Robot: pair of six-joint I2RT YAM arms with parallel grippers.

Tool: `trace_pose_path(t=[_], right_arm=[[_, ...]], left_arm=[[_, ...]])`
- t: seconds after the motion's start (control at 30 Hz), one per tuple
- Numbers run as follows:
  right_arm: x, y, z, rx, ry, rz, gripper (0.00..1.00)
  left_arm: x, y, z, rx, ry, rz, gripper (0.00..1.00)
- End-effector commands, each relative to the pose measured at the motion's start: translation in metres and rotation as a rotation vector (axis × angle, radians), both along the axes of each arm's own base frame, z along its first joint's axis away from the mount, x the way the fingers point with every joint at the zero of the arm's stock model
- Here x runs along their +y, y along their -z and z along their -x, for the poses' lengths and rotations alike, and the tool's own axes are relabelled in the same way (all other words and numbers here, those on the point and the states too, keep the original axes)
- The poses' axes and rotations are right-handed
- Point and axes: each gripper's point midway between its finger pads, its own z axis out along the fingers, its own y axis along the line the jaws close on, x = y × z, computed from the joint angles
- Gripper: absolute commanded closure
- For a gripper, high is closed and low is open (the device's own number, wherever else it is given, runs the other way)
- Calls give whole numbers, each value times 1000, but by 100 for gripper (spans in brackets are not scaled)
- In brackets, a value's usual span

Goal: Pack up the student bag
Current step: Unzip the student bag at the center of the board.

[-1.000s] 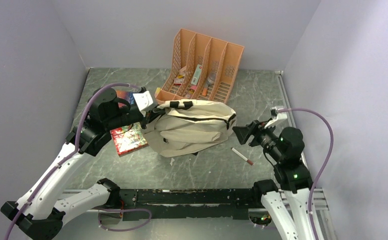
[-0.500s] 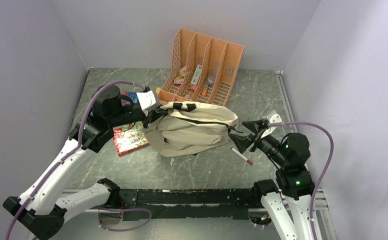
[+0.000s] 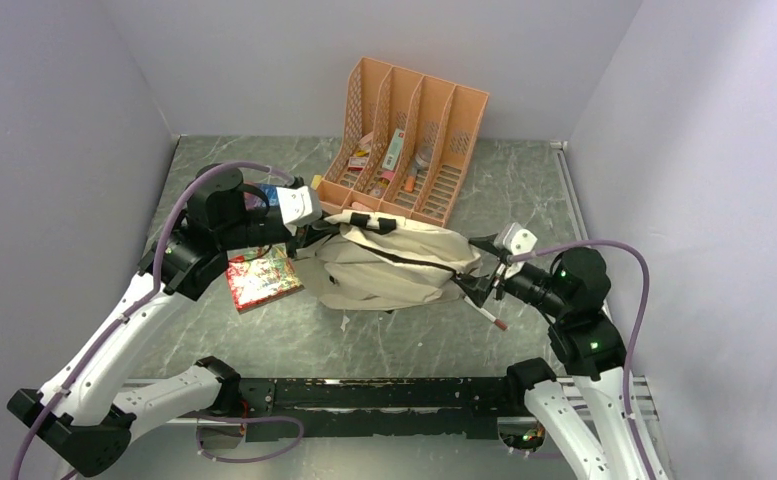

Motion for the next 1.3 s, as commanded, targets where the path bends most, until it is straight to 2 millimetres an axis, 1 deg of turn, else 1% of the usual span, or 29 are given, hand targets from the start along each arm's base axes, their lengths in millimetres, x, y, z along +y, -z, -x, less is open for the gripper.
trace_pose_path(t=[0.0, 0.03, 0.07, 0.2, 0.27, 0.3, 0.33, 0.37, 0.4, 0.43, 0.53, 0.6, 0.63, 0.7, 0.73, 0.87, 0.97, 1.13, 1.2, 1.27], right_arm=[[22, -17, 26, -43, -202, -7, 28], [25, -19, 28, -40, -221, -20, 31], [27, -21, 30, -36, -236, -33, 36], [32, -20, 31, -1, -264, -65, 65], [34, -22, 35, 3, -286, -86, 75], [35, -25, 38, 9, -295, -103, 82], [36, -30, 38, 2, -298, -118, 94], [36, -32, 39, 13, -290, -138, 100], [36, -38, 37, 10, -279, -158, 100], [36, -41, 36, 15, -269, -172, 100], [33, -50, 30, 54, -224, -197, 100], [31, -54, 22, 104, -174, -208, 100], [29, -59, 17, 132, -141, -218, 100], [25, -58, 2, 227, -57, -234, 100], [25, -56, -2, 273, -40, -229, 100], [31, -45, -9, 412, -49, -188, 100], [36, -43, -9, 438, -76, -187, 100], [41, -49, -14, 425, -97, -234, 100], [44, -48, -14, 435, -115, -231, 100], [47, -48, -15, 448, -136, -234, 100]], left_arm=[[-5, -52, 13, -161, 94, 91, 95], [-5, -53, 13, -165, 95, 94, 95], [-5, -52, 13, -164, 92, 95, 95], [-4, -53, 10, -163, 73, 105, 95], [-5, -53, 5, -148, 46, 121, 95], [-3, -55, -2, -140, 7, 132, 95], [-2, -56, -8, -126, -30, 146, 95], [-2, -58, -13, -119, -56, 160, 95], [-1, -58, -17, -106, -79, 172, 92], [-1, -60, -21, -97, -100, 191, 87], [-4, -69, -28, -73, -127, 231, 57], [-3, -78, -31, -68, -143, 244, 41], [-2, -82, -33, -70, -156, 246, 34], [4, -94, -34, -97, -192, 267, 25], [8, -101, -33, -112, -209, 284, 20], [18, -125, -25, -157, -232, 345, 6], [11, -136, -17, -162, -168, 357, 3], [-14, -143, 3, -162, 26, 361, 3], [-27, -144, 11, -172, 84, 363, 3], [-46, -140, 18, -173, 129, 343, 4]])
